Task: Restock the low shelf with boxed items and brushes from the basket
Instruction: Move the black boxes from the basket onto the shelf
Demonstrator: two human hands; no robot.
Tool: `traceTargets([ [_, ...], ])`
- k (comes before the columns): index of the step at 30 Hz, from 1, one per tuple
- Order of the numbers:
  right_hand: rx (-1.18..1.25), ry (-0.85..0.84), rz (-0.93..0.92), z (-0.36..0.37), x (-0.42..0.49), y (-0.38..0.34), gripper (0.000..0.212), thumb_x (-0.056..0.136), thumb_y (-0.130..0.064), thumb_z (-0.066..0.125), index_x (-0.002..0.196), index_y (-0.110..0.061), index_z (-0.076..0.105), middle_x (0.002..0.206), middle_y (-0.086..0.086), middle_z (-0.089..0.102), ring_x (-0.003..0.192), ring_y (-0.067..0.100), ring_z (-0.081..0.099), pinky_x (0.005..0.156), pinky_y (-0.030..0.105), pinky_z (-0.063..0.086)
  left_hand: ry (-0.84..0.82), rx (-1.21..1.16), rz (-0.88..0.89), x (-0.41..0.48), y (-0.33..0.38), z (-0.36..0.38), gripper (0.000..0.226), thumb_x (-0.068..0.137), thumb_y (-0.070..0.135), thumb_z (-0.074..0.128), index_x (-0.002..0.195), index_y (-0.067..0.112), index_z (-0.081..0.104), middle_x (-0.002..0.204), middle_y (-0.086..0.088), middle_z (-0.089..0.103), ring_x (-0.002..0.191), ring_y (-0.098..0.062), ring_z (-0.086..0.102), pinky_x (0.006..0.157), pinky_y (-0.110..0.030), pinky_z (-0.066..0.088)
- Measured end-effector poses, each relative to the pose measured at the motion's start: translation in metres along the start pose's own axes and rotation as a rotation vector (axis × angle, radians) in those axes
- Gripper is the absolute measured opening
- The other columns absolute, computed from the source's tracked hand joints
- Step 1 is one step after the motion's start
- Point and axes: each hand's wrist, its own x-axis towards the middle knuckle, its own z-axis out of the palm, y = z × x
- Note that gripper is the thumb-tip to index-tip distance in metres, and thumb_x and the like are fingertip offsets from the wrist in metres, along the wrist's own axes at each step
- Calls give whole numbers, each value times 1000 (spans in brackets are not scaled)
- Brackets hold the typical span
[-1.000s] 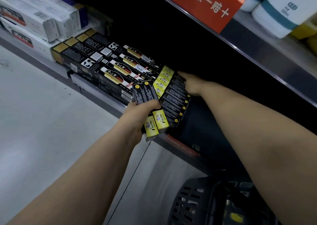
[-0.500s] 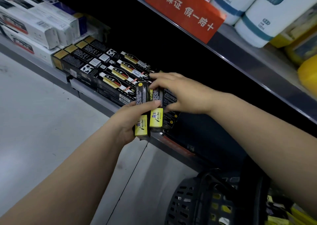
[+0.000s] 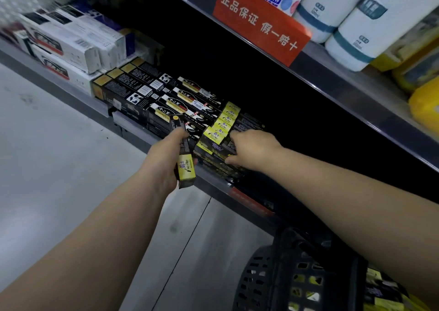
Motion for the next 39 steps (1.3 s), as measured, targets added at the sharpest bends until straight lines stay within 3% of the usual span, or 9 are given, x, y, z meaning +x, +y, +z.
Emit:
traceTargets([
  [3,-32,15,21,8,6,-5,47,91,-45,53,119,-9,43,81,3,52,67,21,47,43,25,29,2,52,11,3,-2,-1,19,84,26,65,83,12,53,65,-7,62,51,-19,61,72,-39,56],
  [6,-1,25,-26,14,8,-3,52,90,-47,54,121,-8,40,105,8,58,81,25,58,47,28,36,26,85,25,6,-2,-3,22,84,30,67,82,13,52,56,-6,59,45,-19,59,55,-31,55],
  [17,183,-90,-19,10,4,-11,56,89,-34,61,128,-6,32,123,13,49,83,23,49,56,32,40,-76,82,101,1,2,-1,38,82,22,69,115,7,58,88,-9,65,65,-20,61,44,-23,45],
  [21,371,178,-128,-22,-6,-3,98,79,-39,71,150,-23,5,151,9,19,133,28,32,101,44,42,-78,153,182,0,2,-1,40,78,28,74,113,12,63,104,0,63,103,-21,53,82,-35,48],
  [24,246,387,-361,-44,-17,6,68,84,-34,67,143,-31,33,153,2,23,140,24,19,113,39,21,-195,208,213,-6,6,2,26,77,28,75,99,16,69,103,-4,69,104,-21,60,94,-37,48],
  [28,375,298,-204,-42,-20,28,36,87,-39,61,116,-22,51,115,0,57,110,24,52,91,37,41,-146,88,168,-8,7,6,31,93,42,50,96,16,66,90,-2,68,82,-16,64,69,-26,51],
  [32,447,147,204,-19,-15,48,34,91,-40,55,111,-16,44,91,0,52,79,19,52,65,31,41,-101,131,-32,-8,-10,13,20,99,21,38,83,13,49,78,-3,46,70,-16,44,59,-25,37],
  [36,479,-51,196,1,-1,39,27,93,-39,53,107,-18,44,96,4,56,71,12,50,55,27,36,-298,258,-183,-9,-31,28,15,97,6,38,91,10,52,84,-4,49,73,-18,47,65,-28,41],
  [39,565,-158,116,7,1,33,53,88,-49,55,129,-19,41,127,10,52,105,21,54,75,26,41,-241,267,-170,-8,-38,36,34,93,4,49,127,9,48,113,-11,60,103,-26,59,87,-36,48],
])
